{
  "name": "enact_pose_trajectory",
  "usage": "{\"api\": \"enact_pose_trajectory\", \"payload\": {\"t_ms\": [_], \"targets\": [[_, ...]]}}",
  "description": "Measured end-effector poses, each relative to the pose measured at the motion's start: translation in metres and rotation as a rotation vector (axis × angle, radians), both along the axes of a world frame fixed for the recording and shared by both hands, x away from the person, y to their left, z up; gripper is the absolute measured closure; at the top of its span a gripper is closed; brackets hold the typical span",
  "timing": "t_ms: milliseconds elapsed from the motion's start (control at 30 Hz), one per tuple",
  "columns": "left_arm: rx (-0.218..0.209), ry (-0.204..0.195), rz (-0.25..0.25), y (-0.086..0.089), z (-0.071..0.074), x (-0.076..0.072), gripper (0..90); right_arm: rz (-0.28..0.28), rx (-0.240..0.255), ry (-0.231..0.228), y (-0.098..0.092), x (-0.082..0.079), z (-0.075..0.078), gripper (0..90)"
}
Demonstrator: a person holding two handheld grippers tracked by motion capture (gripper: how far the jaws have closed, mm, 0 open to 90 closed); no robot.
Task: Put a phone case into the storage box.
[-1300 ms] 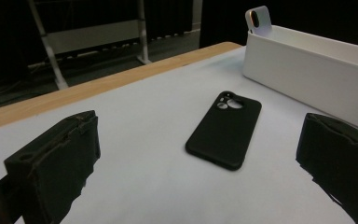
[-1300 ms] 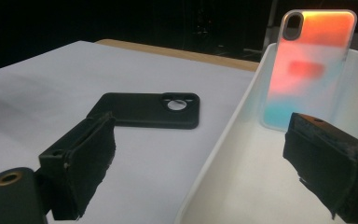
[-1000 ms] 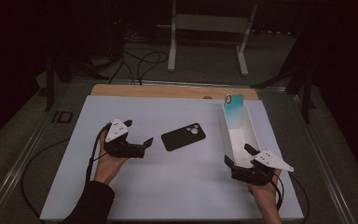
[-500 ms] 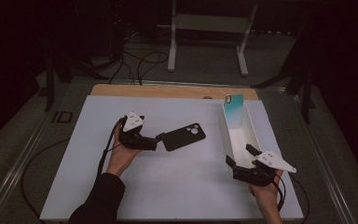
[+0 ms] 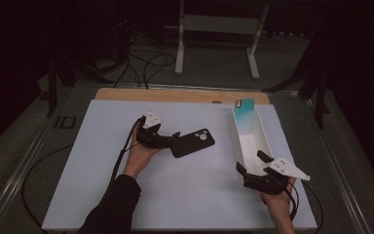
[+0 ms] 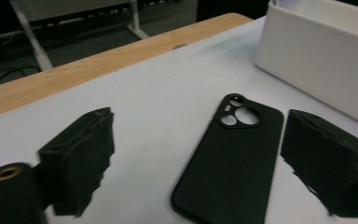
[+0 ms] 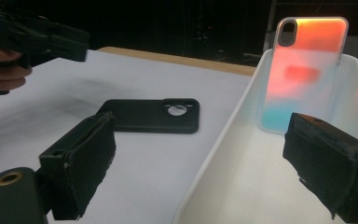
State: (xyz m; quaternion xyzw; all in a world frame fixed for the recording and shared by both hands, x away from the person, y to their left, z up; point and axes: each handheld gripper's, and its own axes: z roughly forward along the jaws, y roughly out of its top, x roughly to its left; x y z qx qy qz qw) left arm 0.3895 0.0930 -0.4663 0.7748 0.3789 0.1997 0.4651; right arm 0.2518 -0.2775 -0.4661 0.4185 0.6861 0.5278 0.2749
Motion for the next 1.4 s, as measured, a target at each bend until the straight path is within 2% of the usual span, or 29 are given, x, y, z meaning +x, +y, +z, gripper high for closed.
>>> {"api": "enact_pose_trajectory", "payload": {"t_ms": [67,100,133,167,200,267,300,333,433,600,633,767,833,933,1033,1233,1400], "targets": [[0.000,0.000,0.000,0.000,0.000,0.000,15.5,0.000,0.000,0.000,0.000,0.000,0.000,9.0],[-0.004,0.019,0.001,-0.005,-0.005,0.006,15.5,0.000,0.000,0.000,0.000,0.000,0.000,9.0],[0.004,0.020,0.010,-0.007,-0.006,0.007,22.9,0.002,0.000,0.000,0.000,0.000,0.000,9.1],[0.004,0.020,0.010,-0.007,-0.006,0.007,25.7,0.002,0.000,0.000,0.000,0.000,0.000,9.1],[0.008,0.024,0.013,-0.010,-0.009,0.009,25.7,0.002,-0.001,-0.001,0.000,0.000,0.000,9.1],[0.009,0.028,0.013,-0.011,-0.011,0.010,31.7,0.003,-0.002,0.000,0.000,0.000,0.000,9.1],[0.027,0.036,0.019,-0.014,-0.017,0.014,31.7,0.003,-0.003,-0.001,0.000,0.000,0.000,9.1],[0.028,0.043,0.021,-0.015,-0.019,0.016,42.7,0.003,-0.001,-0.001,0.000,0.000,0.000,9.1],[0.044,0.075,0.038,-0.015,-0.027,0.023,55.7,0.006,0.000,-0.004,0.000,0.000,0.000,9.1],[0.078,0.122,0.063,-0.015,-0.038,0.030,86.7,0.006,0.000,-0.004,-0.001,0.000,0.001,9.1],[0.071,0.135,0.064,-0.015,-0.040,0.031,89.3,0.006,0.001,-0.004,-0.001,0.000,0.001,9.1],[0.086,0.171,0.069,-0.014,-0.046,0.036,89.8,0.008,-0.001,-0.004,0.000,0.000,0.001,9.2],[0.090,0.175,0.073,-0.014,-0.048,0.036,89.8,0.008,-0.001,-0.004,0.000,0.000,0.001,9.2],[0.126,0.201,0.076,-0.013,-0.055,0.040,89.9,0.010,-0.001,-0.005,0.000,0.000,0.001,9.2],[0.144,0.233,0.068,-0.011,-0.061,0.041,89.9,0.009,0.002,-0.003,0.000,0.000,0.001,9.2],[0.162,0.230,0.024,-0.014,-0.060,0.035,89.8,0.008,-0.001,-0.004,0.000,0.000,0.001,9.3],[0.195,0.221,-0.019,-0.018,-0.059,0.019,89.9,0.003,0.002,-0.006,-0.001,-0.001,0.001,9.2]]}}
